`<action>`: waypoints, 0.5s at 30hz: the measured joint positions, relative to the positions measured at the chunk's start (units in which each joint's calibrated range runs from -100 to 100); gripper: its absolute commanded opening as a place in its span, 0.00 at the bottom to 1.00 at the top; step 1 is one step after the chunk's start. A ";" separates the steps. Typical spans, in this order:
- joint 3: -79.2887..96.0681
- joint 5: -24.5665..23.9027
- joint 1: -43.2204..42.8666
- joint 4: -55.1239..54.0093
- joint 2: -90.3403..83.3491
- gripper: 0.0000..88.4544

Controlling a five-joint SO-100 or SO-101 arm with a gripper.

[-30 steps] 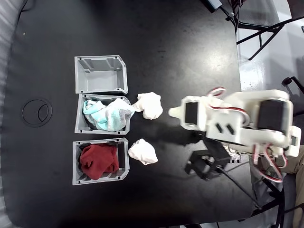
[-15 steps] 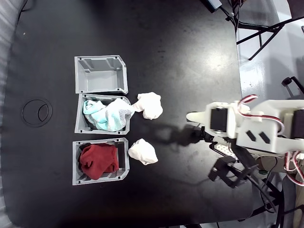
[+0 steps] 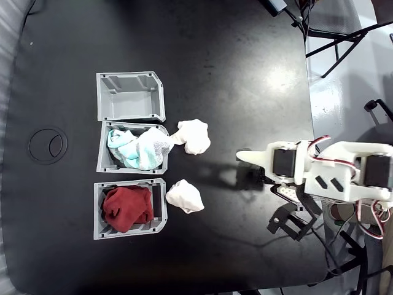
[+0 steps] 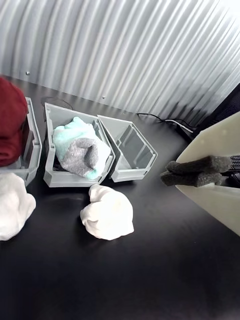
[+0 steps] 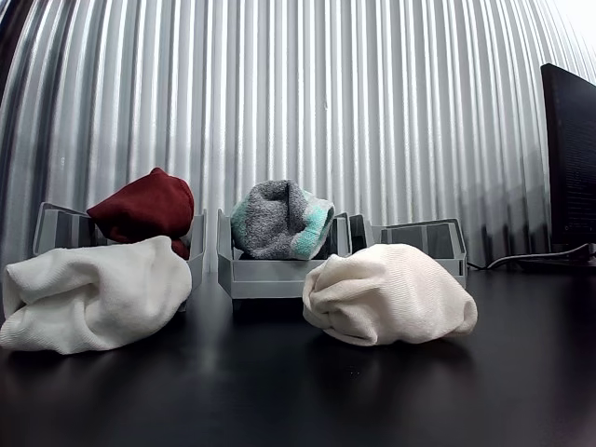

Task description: Put the sock in the container

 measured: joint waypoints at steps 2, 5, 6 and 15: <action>5.68 0.00 0.00 -3.53 -2.68 0.02; 13.69 0.00 0.00 -9.08 -6.20 0.02; 16.22 0.00 0.00 -10.85 -7.20 0.02; 30.99 0.05 0.00 -20.77 -11.22 0.02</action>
